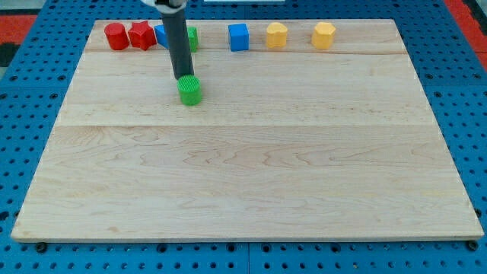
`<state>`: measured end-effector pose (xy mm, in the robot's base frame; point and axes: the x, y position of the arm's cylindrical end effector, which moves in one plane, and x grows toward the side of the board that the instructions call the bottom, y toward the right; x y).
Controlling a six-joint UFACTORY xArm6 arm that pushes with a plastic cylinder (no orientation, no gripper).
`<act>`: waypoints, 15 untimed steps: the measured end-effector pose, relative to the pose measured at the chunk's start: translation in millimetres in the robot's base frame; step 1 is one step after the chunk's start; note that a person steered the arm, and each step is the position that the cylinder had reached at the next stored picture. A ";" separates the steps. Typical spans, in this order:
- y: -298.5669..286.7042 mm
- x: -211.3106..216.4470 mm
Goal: Push the yellow hexagon towards the green circle
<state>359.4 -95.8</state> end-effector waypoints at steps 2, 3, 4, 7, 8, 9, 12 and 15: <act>114.3 -8.4; 208.1 -24.6; 269.4 -76.9; 213.8 -141.0; 204.0 -119.7; 204.6 -85.4; 152.2 -58.4; 128.4 6.0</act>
<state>365.4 32.5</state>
